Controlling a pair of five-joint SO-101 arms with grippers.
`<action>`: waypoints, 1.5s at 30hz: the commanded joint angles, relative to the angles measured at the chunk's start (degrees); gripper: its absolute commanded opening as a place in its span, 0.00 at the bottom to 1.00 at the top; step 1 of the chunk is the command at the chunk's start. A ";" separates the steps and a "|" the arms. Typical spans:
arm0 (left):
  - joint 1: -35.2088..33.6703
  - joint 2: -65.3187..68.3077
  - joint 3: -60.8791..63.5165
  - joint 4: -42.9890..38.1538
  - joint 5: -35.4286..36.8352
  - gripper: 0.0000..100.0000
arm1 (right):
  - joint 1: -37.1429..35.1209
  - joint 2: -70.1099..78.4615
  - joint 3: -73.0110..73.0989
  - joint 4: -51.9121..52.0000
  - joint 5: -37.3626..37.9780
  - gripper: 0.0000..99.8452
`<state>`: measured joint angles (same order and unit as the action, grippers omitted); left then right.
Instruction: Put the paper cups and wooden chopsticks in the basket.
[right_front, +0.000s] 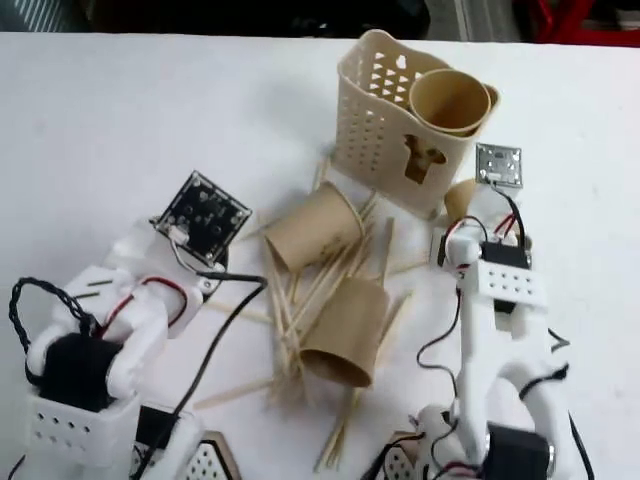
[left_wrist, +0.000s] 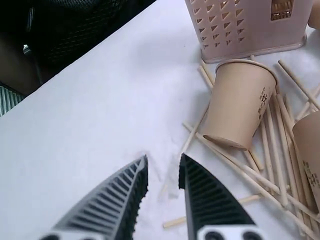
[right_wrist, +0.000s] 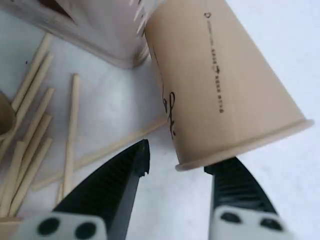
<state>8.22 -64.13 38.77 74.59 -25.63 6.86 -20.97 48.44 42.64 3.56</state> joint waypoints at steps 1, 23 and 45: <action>-0.31 -4.35 4.84 -3.60 -0.53 0.12 | 0.13 1.71 -3.08 -2.15 0.09 0.12; -0.31 -31.25 26.29 -4.22 -0.53 0.12 | 9.89 -41.27 -3.52 21.58 29.27 0.02; -1.45 -39.96 43.34 -12.13 0.09 0.12 | 7.60 -24.92 -47.82 31.69 32.97 0.02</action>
<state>8.04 -103.96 79.91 65.71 -25.63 16.18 -53.58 8.97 74.11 36.44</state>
